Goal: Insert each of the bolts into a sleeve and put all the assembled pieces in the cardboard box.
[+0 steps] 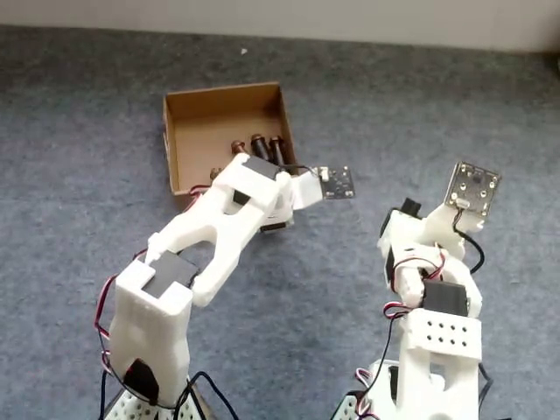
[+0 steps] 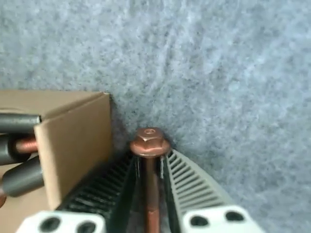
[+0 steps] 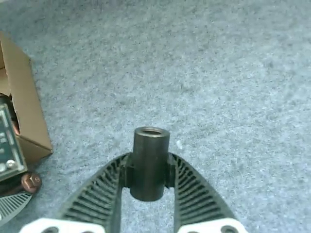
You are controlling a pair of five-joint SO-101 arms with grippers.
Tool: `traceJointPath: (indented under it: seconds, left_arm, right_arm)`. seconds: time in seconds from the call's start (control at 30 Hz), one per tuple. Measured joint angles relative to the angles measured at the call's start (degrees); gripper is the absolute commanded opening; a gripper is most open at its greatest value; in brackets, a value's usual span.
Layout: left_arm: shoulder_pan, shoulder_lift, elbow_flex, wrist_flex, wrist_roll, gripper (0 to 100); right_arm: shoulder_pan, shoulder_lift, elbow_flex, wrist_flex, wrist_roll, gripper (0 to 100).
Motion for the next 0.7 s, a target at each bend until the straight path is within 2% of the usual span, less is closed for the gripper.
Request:
traceJointPath:
  seconds: [0.1,0.33,0.7]
  left_arm:
    - [0.09,0.09,-0.53,1.76,-0.09,0]
    - [0.88,-3.69,0.26,8.35,-0.18,1]
    - [0.79,-29.36,12.31,11.34,7.74,1]
  right_arm:
    - [0.0,0.0,0.0,0.0,0.0,0.5]
    - [0.0,0.0,0.0,0.0,0.0,0.5]
    - [0.0,0.0,0.0,0.0,0.0,0.5]
